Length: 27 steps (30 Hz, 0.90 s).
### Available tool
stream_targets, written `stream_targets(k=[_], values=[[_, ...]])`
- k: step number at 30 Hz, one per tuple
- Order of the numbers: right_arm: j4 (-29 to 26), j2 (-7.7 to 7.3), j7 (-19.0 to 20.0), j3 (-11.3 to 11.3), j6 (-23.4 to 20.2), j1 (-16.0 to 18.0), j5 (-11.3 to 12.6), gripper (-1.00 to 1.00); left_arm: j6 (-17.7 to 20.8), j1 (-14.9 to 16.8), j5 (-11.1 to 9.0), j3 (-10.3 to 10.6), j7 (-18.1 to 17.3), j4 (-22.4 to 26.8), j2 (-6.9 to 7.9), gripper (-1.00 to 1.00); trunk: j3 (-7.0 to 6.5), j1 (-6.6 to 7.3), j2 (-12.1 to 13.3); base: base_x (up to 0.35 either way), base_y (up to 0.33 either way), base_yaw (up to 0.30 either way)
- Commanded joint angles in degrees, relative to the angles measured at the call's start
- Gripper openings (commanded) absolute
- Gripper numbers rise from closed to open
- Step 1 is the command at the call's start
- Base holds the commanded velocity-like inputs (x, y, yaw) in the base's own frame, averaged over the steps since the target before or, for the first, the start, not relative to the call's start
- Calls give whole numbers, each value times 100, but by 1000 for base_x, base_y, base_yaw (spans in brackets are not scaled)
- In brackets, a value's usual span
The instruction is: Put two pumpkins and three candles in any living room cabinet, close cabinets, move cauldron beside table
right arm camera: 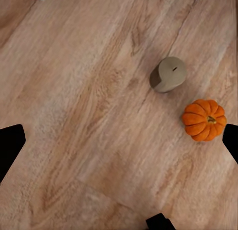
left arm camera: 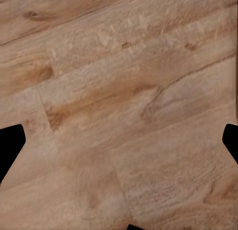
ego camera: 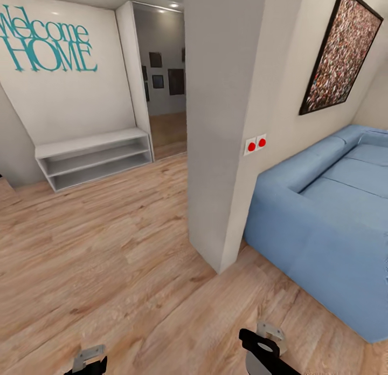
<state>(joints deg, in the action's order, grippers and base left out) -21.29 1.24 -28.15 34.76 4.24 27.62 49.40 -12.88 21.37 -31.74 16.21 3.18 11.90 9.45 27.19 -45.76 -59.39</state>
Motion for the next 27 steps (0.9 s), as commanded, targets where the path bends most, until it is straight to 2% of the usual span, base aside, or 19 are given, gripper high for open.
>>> stream_targets(k=[1, 9, 27], values=[[2, -1, -24, 43, 40, 7, 61, 100, -14, 0, -25, 49, 33, 5, 4, 100, 9, -2, -4, 164, 93, -259], [2, -1, -26, 40, 40, 7, 61, 100, -17, 0, -25, 49, 33, 5, 4, 100, 38, -2, -4, 100, 24, -259], [2, -18, -33, 40, 38, 7, 61, 100, -17, 1, -25, 49, 33, 5, 4, 100, 104, -2, -4, 4, 1, -259]])
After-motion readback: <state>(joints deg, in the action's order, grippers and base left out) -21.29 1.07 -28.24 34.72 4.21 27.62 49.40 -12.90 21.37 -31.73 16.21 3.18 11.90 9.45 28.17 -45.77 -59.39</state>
